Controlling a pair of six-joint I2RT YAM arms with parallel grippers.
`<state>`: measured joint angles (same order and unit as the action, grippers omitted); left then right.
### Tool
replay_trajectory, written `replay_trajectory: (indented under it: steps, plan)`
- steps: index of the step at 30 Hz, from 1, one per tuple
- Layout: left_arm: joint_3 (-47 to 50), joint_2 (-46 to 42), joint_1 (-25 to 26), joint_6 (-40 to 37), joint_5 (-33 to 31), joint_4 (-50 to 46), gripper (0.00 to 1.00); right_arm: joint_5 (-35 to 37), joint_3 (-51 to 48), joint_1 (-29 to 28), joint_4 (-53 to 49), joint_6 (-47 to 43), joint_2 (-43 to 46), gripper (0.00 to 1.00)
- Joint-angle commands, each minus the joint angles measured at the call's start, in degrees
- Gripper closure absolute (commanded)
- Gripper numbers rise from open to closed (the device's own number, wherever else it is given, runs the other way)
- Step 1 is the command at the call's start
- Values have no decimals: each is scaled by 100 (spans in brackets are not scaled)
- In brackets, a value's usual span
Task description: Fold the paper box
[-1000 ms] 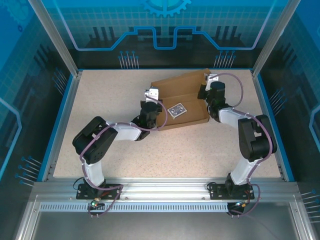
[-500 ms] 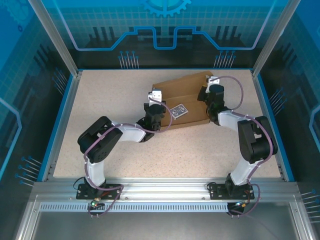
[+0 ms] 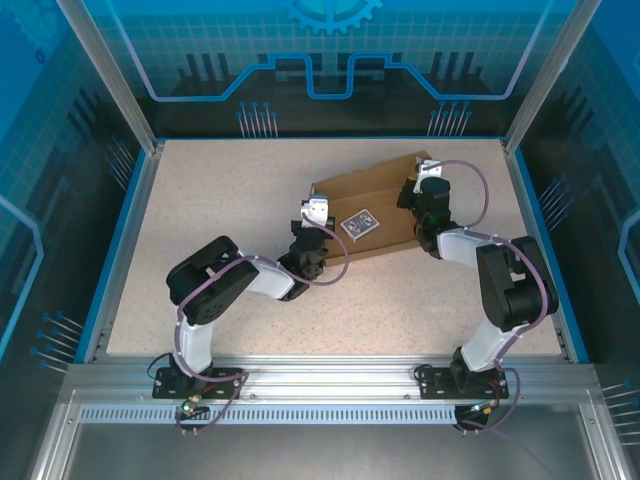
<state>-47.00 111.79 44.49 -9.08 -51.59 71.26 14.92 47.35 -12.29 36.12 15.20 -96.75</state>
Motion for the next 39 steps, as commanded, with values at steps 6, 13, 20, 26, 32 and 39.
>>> replay_trajectory:
  steps: [6,13,20,26,32,39]
  plan:
    - [321,169,272,-437,624,458,100,-563,-561,-183,-56,24,222,97]
    - [451,60,366,-475,615,403,100,-483,-952,-133,136,158,371,96]
    - [662,-56,462,-458,502,332,100,-400,-1228,-124,237,254,525,96]
    - [853,-78,651,-356,334,256,100,-369,-1406,-164,324,300,578,96]
    - [1039,-104,684,-355,255,291,100,-323,-1550,-202,240,290,704,95]
    - [1211,-105,685,-516,247,515,100,-132,-1625,-203,-245,491,960,93]
